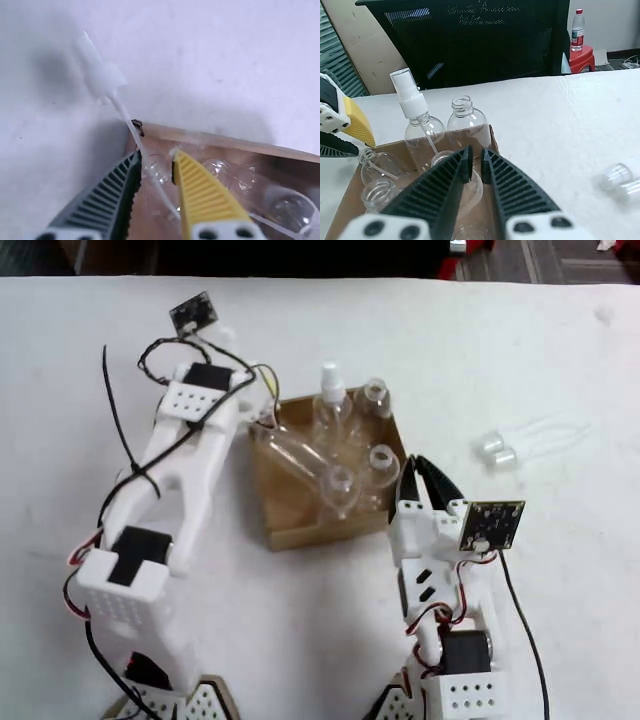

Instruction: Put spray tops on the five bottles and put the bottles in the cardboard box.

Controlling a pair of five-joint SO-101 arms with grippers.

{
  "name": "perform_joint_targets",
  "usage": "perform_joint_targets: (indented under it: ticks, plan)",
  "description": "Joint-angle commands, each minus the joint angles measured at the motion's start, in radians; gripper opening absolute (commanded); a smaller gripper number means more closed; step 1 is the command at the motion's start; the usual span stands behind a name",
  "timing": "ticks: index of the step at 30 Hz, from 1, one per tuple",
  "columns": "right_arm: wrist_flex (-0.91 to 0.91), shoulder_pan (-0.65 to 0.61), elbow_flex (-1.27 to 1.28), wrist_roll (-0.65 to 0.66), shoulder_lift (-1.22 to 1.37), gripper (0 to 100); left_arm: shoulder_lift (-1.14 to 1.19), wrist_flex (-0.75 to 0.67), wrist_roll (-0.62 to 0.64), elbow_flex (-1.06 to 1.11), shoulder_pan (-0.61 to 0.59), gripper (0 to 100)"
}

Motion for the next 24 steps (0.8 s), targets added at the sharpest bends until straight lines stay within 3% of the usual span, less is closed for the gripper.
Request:
perform_joint_targets:
  ticks: [1, 11, 24]
  plan:
    - [-0.008, 0.005, 0.008, 0.012, -0.007, 1.8, -0.104, 0.06, 0.012, -0.049, -0.008, 10]
    - [-0.008, 0.005, 0.008, 0.012, -0.007, 1.8, -0.094, 0.115, 0.11, -0.049, -0.007, 10]
    - [-0.008, 0.005, 0.008, 0.012, -0.008, 1.8, 0.031, -0.006, 0.112, -0.057, -0.001, 10]
